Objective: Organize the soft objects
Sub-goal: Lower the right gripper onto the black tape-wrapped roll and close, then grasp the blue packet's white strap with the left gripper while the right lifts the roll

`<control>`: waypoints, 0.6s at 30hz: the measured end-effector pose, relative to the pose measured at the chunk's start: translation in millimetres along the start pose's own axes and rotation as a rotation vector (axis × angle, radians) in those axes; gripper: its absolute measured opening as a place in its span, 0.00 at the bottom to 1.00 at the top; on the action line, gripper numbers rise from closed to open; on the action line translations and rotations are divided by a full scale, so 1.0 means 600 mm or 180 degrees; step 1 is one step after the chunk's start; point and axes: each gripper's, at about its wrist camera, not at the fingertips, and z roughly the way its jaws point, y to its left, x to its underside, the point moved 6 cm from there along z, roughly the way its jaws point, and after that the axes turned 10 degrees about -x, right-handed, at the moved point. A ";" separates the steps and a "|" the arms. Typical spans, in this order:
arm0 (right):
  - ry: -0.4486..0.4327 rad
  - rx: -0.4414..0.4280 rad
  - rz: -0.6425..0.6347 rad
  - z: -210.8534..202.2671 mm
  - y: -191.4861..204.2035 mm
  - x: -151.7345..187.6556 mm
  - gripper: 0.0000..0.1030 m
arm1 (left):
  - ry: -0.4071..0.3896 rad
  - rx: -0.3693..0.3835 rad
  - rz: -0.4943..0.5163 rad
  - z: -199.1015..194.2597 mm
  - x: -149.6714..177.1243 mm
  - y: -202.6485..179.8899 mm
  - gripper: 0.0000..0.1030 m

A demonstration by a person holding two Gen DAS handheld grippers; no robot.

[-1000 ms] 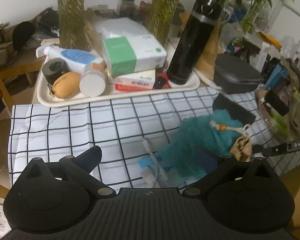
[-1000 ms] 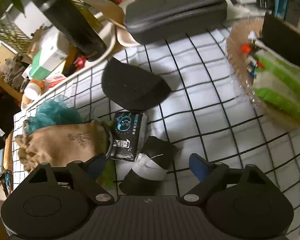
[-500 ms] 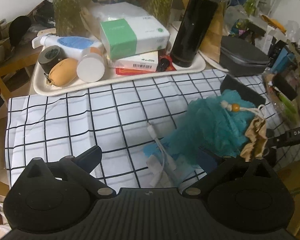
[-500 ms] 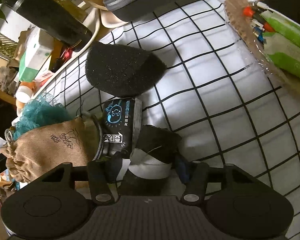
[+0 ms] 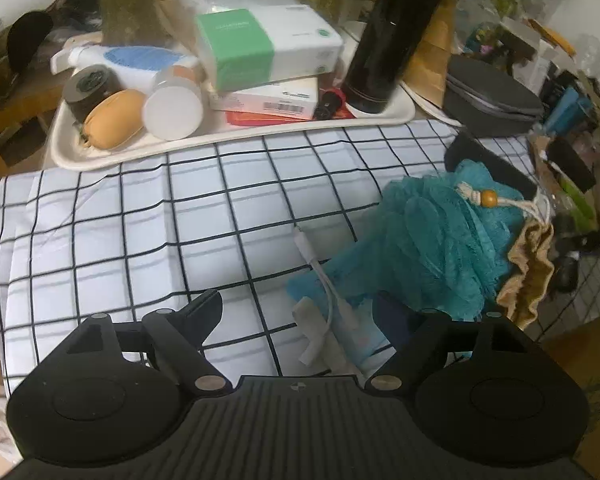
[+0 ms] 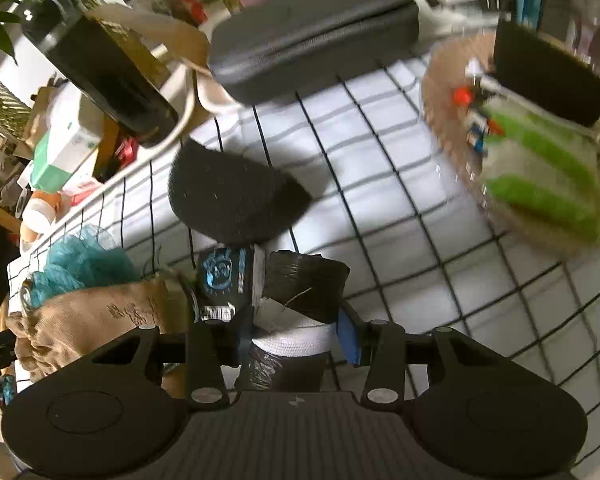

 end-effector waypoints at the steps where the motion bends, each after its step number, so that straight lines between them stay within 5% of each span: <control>1: -0.0034 0.0004 -0.0034 -0.004 0.002 -0.002 0.46 | -0.0005 0.0010 0.0038 0.001 0.000 -0.003 0.81; 8: -0.0174 -0.0008 -0.0187 -0.022 0.020 -0.008 0.46 | -0.0030 0.0006 0.0207 0.023 0.003 -0.020 0.72; 18: -0.0228 -0.0052 -0.0298 -0.031 0.031 -0.009 0.46 | -0.0037 0.0072 0.0309 0.058 0.007 -0.040 0.43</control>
